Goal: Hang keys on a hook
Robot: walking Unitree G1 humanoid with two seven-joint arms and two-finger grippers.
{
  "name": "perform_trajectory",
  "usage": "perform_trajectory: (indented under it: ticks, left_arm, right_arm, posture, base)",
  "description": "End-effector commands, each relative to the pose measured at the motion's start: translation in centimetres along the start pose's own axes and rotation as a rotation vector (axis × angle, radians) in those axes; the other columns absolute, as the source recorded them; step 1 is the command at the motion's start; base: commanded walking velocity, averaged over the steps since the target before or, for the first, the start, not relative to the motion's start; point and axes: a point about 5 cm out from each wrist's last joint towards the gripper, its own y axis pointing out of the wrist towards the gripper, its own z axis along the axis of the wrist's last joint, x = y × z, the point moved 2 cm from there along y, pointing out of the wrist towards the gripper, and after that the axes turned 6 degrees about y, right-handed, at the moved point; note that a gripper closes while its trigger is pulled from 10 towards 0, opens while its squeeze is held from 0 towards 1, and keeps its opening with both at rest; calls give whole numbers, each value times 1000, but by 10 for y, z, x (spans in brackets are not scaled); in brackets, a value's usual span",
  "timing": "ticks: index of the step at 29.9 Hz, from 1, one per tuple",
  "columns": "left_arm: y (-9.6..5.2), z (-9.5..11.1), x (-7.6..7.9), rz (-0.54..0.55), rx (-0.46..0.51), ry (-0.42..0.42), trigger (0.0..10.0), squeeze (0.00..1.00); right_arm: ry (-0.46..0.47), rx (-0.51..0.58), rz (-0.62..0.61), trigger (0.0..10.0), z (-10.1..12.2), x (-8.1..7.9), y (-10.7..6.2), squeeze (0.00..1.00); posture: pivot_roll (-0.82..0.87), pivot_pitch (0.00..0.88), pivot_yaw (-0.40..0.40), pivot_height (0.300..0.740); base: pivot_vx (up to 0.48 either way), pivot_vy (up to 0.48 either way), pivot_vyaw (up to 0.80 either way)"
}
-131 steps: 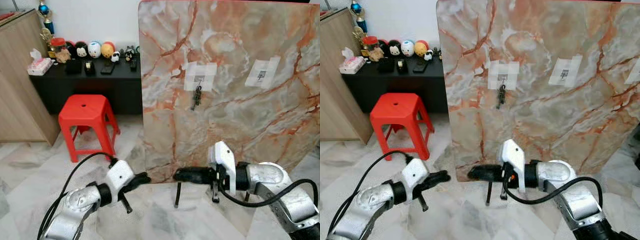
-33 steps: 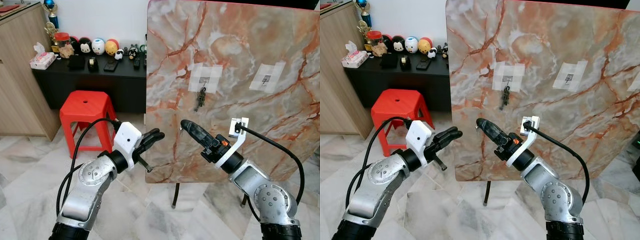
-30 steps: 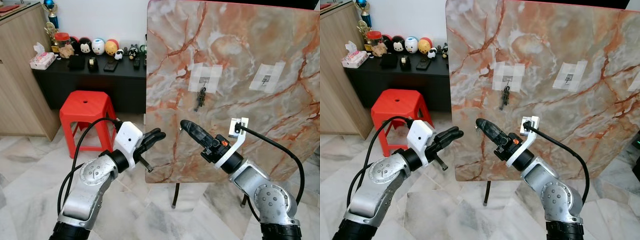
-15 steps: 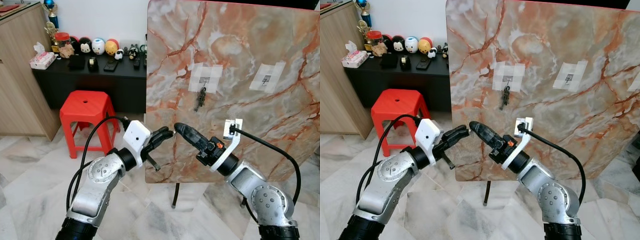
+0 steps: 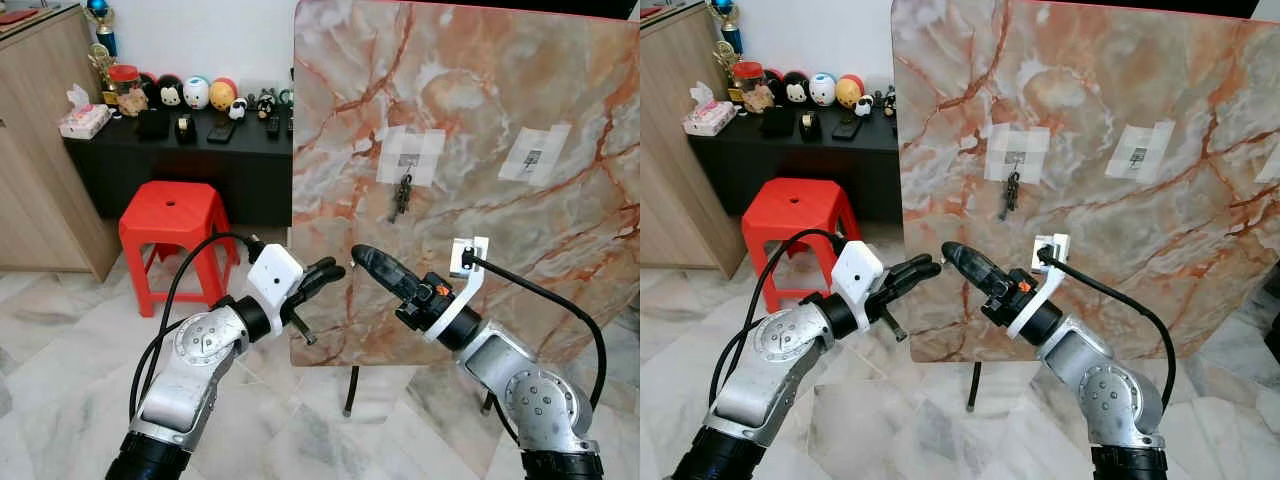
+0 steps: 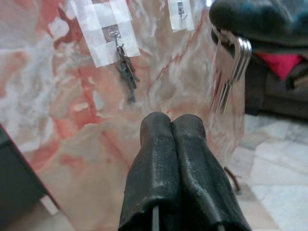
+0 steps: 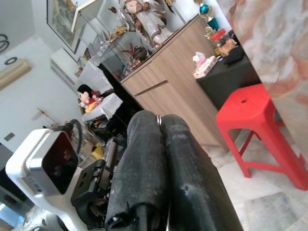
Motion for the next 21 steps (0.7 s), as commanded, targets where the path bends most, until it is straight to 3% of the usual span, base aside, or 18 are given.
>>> perform_trajectory:
  ticks: [1, 2, 3, 11, 15, 21]
  left_arm:
    - [2, 1, 2, -24, -6, 44, 10000, 0]
    - [1, 0, 2, -28, -11, 64, 10000, 816]
    - [1, 0, 2, -30, -9, 62, 10000, 1000]
    - [3, 6, 6, -60, 32, 17, 10000, 1000]
    - [3, 12, 12, -100, 67, -44, 10000, 1000]
    - [6, 13, 11, -67, 76, -59, 10000, 1000]
  right_arm:
    - [-40, 18, -7, 10000, 10, -1, -2, 0]
    - [-52, 20, -11, 10000, 13, 0, -3, 0]
    - [-55, 21, -12, 10000, 14, 1, -3, 0]
    - [-73, 30, -35, 10000, 16, 5, -3, 0]
    - [-80, 28, -45, 10000, 15, 8, -3, 0]
    - [-79, 27, -41, 10000, 14, 7, -1, 0]
  posture:
    - [-28, 0, -96, 740]
    - [-29, 0, -95, 740]
    - [-28, 0, -95, 740]
    - [-25, 0, -96, 740]
    - [-26, 0, -97, 740]
    - [-25, 0, -100, 740]
  base:
    - [0, 0, 0]
    - [0, 0, 0]
    - [0, 0, 0]
    - [0, 0, 0]
    - [0, 0, 0]
    - [0, 0, 0]
